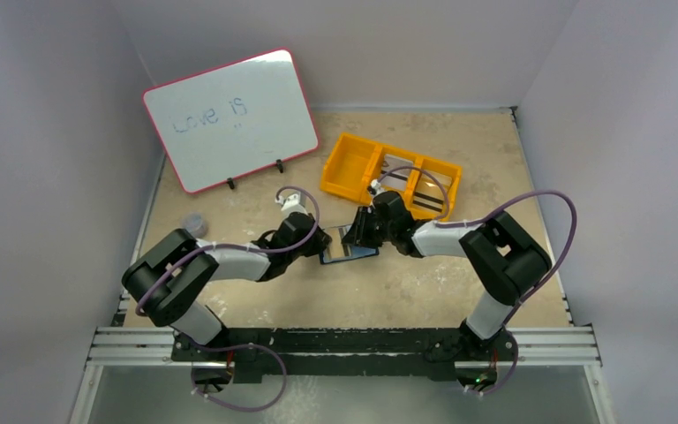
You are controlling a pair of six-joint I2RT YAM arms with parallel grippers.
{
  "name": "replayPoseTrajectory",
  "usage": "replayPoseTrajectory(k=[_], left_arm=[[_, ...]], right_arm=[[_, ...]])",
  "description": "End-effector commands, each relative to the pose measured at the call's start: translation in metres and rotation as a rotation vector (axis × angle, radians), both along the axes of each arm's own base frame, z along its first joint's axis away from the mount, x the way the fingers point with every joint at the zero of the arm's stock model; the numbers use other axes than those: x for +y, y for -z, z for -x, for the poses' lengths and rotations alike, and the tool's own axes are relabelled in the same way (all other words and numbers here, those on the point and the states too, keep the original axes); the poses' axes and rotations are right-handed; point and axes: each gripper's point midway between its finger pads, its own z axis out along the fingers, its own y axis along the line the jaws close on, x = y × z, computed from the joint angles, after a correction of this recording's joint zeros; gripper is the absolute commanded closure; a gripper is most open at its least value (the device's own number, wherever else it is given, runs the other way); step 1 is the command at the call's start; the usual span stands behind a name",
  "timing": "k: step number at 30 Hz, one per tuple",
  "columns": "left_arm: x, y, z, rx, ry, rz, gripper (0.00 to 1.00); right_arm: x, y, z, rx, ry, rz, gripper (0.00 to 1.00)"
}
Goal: Take the credit cards out of the card holder
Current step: Remove the credit card from the card holder.
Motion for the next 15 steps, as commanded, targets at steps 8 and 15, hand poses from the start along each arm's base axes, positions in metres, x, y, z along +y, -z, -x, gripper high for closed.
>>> replayPoseTrajectory(k=[8,15], left_arm=[[0.0000,-0.0022,0.0146,0.040,0.093,-0.062,0.87],[-0.0075,-0.0063,0.0169,0.028,0.123,-0.020,0.91]], right_arm=[[-0.0058,0.0115,0.0034,0.044,0.022,0.010,0.70],[-0.0037,0.0122,0.0029,0.044,0.020,-0.001,0.70]])
